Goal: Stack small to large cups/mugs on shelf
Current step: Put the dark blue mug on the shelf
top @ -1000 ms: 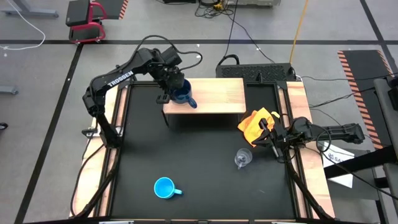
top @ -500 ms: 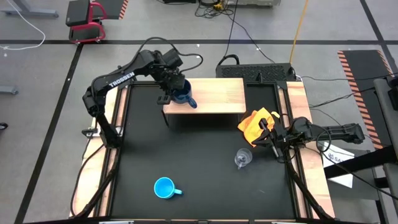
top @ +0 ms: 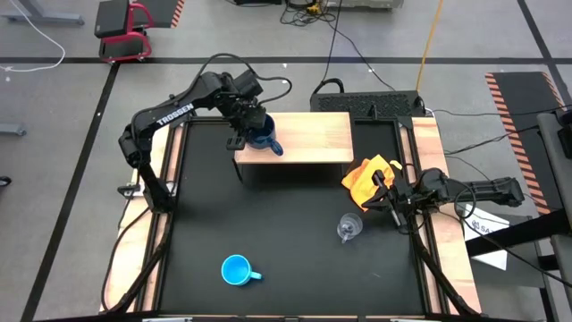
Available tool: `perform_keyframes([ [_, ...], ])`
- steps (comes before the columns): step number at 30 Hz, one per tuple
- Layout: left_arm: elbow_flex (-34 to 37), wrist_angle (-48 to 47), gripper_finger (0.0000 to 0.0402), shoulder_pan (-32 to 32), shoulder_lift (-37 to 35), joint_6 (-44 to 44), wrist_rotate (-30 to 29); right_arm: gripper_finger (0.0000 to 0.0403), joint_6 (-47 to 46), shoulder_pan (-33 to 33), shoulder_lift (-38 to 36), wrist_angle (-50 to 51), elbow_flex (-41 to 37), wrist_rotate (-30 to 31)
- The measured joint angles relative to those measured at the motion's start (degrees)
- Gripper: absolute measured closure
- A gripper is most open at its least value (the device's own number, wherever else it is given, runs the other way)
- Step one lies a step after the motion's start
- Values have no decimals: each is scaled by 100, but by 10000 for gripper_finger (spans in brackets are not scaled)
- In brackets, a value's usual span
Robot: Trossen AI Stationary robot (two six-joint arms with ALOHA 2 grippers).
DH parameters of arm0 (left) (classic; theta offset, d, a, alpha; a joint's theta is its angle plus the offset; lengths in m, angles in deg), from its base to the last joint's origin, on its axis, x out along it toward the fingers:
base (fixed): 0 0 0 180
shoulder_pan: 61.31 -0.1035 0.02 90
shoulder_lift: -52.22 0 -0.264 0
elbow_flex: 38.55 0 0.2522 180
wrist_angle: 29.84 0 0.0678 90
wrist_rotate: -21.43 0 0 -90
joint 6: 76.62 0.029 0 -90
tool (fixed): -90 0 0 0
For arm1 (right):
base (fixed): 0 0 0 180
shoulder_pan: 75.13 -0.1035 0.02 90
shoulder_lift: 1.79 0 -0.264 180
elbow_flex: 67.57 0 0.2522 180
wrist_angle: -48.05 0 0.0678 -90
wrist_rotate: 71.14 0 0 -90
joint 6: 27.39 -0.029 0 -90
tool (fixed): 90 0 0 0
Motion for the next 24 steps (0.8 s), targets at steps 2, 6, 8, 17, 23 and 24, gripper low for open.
perform_keyframes([
  [2, 0, 1, 215, 0, 0, 11, 0, 403, 1, 0, -2, 0, -1, 0],
  [6, 0, 11, 235, 0, 0, 26, 0, 403, 0, 0, -1, -2, -1, 0],
  [8, 0, 20, 243, 0, 0, 31, 2, 403, 1, 0, -1, -2, 0, 0],
  [17, 0, 31, 281, 0, 0, 212, 0, 403, -1, 0, 0, -2, -2, 0],
  [23, 0, 31, 325, 0, 0, 471, 0, 403, -1, 0, -2, -2, -1, 0],
  [24, 0, 31, 335, 0, 0, 520, -1, 403, -1, 0, -1, -2, -2, 0],
])
